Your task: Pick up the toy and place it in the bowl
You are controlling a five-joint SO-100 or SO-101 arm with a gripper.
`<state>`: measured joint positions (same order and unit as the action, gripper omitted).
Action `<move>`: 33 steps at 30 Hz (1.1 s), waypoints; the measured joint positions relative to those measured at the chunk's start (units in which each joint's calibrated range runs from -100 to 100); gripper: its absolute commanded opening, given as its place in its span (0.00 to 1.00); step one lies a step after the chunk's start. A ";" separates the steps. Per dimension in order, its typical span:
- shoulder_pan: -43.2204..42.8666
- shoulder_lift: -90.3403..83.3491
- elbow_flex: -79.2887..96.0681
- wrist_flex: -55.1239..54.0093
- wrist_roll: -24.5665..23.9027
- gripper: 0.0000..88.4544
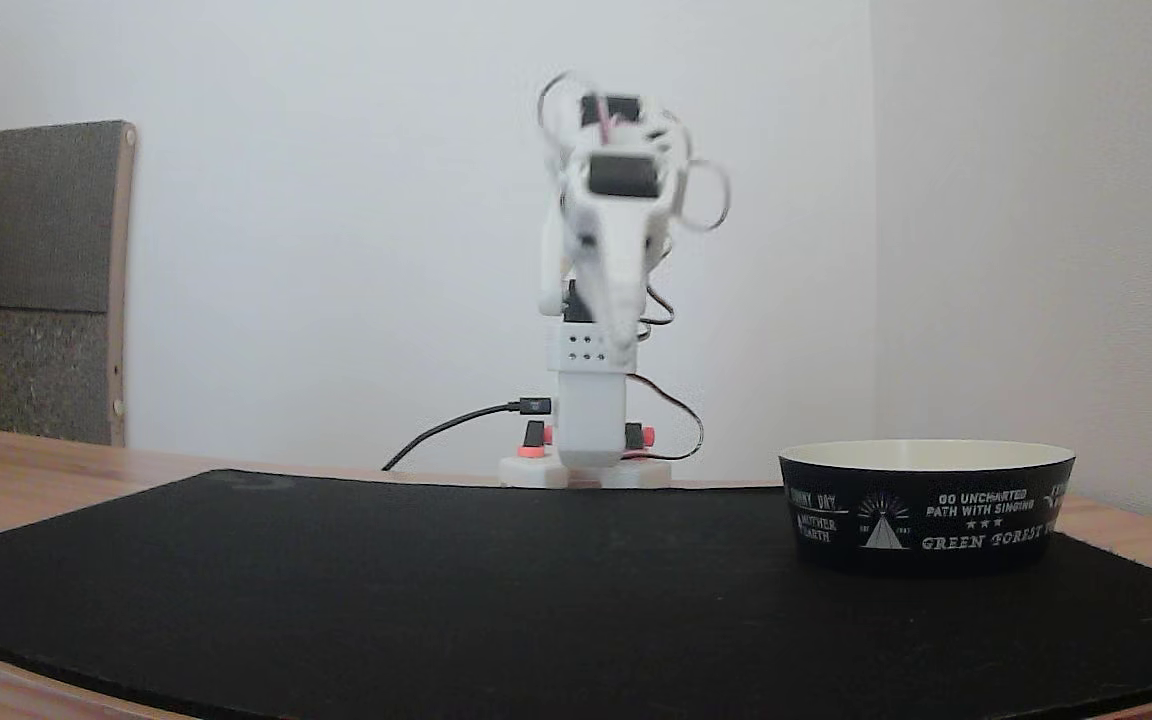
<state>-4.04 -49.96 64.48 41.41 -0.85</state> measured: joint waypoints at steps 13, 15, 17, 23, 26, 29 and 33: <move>-2.91 -41.47 34.01 3.63 0.21 0.05; -3.66 -46.21 34.01 6.92 0.21 0.05; -3.00 -47.96 34.29 9.79 0.21 0.05; -0.58 -48.96 34.29 11.31 0.31 0.05; -0.50 -48.96 34.29 11.31 0.26 0.05; 0.25 -48.96 34.29 11.48 0.26 0.04; -0.25 -48.96 34.29 11.48 0.26 0.04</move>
<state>-4.29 -98.92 98.77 52.89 -0.59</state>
